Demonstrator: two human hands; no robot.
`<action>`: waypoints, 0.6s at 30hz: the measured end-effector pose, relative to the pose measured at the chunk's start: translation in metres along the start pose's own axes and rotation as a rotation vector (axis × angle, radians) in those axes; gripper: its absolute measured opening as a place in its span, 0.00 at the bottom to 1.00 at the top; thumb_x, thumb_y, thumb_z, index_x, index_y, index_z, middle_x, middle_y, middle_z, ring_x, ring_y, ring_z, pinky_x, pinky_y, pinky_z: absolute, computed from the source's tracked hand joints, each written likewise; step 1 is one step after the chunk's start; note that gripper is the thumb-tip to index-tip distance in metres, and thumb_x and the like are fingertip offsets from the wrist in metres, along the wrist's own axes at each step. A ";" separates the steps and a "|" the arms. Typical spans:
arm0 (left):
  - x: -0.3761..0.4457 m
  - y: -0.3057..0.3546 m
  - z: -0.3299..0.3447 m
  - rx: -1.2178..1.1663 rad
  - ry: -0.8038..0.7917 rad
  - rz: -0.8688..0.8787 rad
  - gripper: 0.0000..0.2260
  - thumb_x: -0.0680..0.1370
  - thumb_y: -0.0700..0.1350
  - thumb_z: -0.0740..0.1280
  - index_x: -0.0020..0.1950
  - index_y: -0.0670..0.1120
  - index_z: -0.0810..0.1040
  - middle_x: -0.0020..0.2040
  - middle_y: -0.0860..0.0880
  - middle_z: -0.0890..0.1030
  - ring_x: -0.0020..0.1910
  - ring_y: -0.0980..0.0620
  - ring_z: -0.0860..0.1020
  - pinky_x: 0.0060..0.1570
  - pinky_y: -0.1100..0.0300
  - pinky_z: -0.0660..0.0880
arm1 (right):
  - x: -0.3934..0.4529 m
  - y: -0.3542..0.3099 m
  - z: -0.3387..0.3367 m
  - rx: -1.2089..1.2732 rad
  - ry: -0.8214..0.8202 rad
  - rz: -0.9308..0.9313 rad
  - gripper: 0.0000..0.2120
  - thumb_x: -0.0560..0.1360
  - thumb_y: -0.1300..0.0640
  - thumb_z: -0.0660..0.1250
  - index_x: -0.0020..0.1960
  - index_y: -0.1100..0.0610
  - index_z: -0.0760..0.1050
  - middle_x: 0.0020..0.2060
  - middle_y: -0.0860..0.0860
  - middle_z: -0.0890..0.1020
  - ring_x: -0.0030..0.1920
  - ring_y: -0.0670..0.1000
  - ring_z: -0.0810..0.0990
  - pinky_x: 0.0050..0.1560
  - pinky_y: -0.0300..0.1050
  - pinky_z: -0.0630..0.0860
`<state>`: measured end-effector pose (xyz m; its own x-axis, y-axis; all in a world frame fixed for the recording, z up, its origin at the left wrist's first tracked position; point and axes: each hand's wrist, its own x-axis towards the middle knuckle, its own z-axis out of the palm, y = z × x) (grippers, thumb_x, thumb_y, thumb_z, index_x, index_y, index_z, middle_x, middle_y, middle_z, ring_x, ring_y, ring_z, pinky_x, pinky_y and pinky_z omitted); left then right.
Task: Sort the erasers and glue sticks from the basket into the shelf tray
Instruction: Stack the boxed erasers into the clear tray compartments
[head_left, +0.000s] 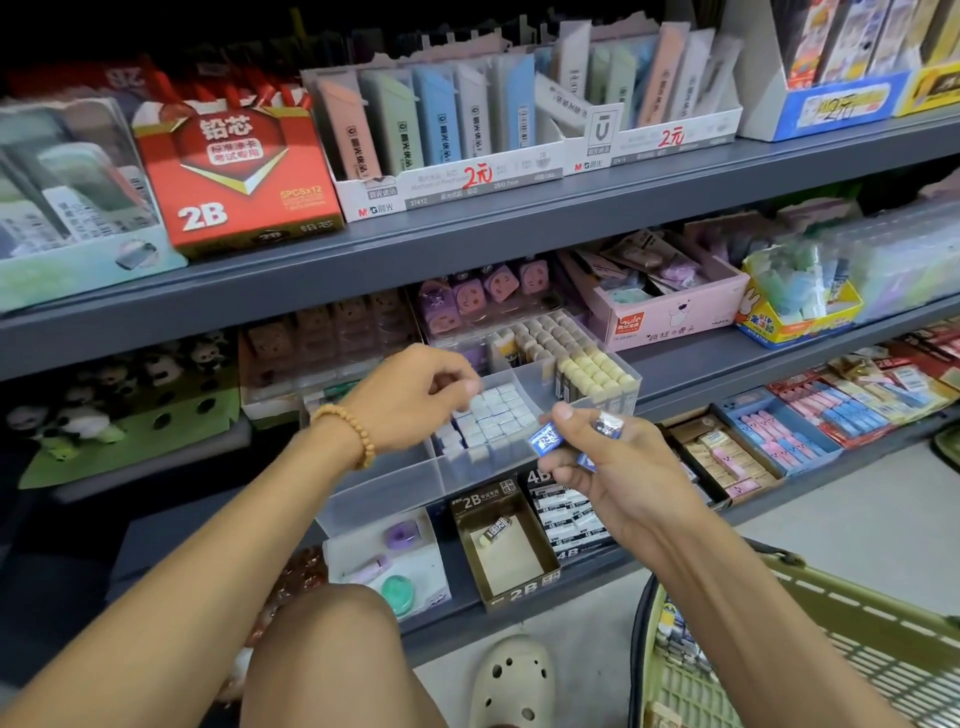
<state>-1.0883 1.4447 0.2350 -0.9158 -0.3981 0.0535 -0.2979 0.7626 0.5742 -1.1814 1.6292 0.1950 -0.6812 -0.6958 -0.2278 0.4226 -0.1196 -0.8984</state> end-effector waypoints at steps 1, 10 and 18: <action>-0.005 0.006 0.003 -0.160 0.009 -0.011 0.05 0.79 0.46 0.67 0.47 0.46 0.81 0.39 0.50 0.84 0.36 0.54 0.82 0.41 0.54 0.80 | 0.000 0.000 0.002 0.017 0.000 -0.011 0.11 0.76 0.58 0.68 0.49 0.68 0.78 0.29 0.55 0.82 0.27 0.46 0.81 0.29 0.34 0.77; -0.030 0.025 0.018 -0.737 -0.005 -0.108 0.07 0.72 0.31 0.72 0.46 0.40 0.79 0.35 0.45 0.82 0.35 0.49 0.83 0.35 0.60 0.81 | -0.001 -0.004 0.021 -0.099 -0.038 -0.105 0.12 0.77 0.52 0.68 0.39 0.58 0.81 0.30 0.55 0.78 0.24 0.46 0.69 0.23 0.35 0.64; -0.024 -0.003 -0.022 -0.453 0.084 -0.133 0.07 0.75 0.33 0.68 0.46 0.43 0.84 0.42 0.39 0.84 0.36 0.52 0.81 0.36 0.61 0.78 | -0.001 -0.005 0.008 -0.203 0.005 0.115 0.25 0.80 0.38 0.59 0.57 0.58 0.78 0.29 0.48 0.70 0.26 0.45 0.62 0.25 0.39 0.55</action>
<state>-1.0593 1.4408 0.2494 -0.8473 -0.5311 0.0106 -0.2467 0.4111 0.8776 -1.1781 1.6247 0.2029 -0.6388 -0.6929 -0.3344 0.3690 0.1055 -0.9234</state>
